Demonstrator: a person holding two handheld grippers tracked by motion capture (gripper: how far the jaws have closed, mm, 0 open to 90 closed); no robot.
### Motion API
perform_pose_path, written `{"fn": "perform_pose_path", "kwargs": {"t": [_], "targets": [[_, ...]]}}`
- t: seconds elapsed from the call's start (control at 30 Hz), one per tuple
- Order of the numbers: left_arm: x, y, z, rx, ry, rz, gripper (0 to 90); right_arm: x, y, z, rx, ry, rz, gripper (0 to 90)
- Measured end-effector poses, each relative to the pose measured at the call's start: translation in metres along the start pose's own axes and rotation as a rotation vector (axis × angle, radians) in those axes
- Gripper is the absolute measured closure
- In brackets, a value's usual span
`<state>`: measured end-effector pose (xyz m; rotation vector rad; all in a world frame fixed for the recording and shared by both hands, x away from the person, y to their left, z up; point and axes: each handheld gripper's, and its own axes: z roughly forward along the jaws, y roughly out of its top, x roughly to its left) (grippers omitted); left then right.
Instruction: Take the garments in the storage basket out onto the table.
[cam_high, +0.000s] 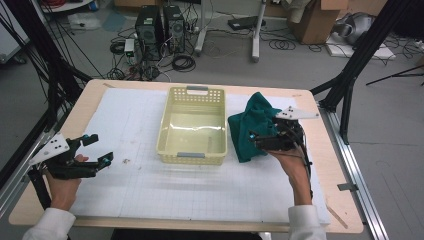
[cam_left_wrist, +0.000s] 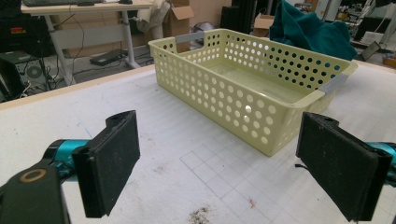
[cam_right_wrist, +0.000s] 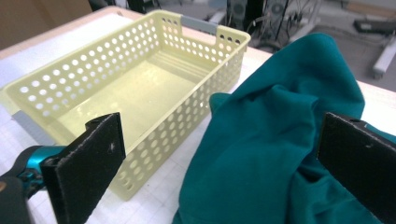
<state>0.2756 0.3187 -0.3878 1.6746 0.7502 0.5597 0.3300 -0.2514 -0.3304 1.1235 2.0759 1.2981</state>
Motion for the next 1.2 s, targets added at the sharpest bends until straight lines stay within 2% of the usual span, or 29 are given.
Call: {"fn": "perform_pose_path", "kwargs": {"t": [0.1, 0.23, 0.47, 0.6, 0.67, 0.8, 1.07, 1.2], "targets": [[0.0, 0.0, 0.0, 0.001, 0.0, 0.0, 13.8, 0.005, -0.013, -0.002, -0.031, 0.008, -0.009, 0.6], [0.002, 0.0, 0.0, -0.001, 0.004, -0.005, 13.8, 0.011, -0.028, -0.006, -0.062, 0.015, 0.005, 0.5], [0.002, 0.0, -0.001, -0.002, 0.003, -0.005, 13.8, 0.017, -0.044, -0.008, -0.085, 0.033, -0.013, 0.6], [0.001, 0.0, 0.0, -0.002, -0.005, -0.002, 13.8, 0.017, -0.053, -0.013, -0.119, 0.025, 0.021, 0.6], [-0.001, 0.0, 0.0, -0.004, -0.005, -0.004, 13.8, 0.019, -0.055, -0.015, -0.118, 0.011, 0.012, 0.6], [-0.002, 0.0, 0.0, 0.001, -0.002, 0.001, 13.8, 0.02, -0.058, -0.016, -0.135, 0.026, 0.014, 0.6], [0.001, 0.0, -0.004, -0.002, 0.012, -0.007, 13.8, 0.025, -0.058, -0.012, -0.111, 0.043, -0.013, 0.6], [0.001, 0.0, -0.004, -0.004, 0.011, -0.006, 13.8, 0.026, -0.057, -0.013, -0.115, 0.044, -0.019, 0.6]]}}
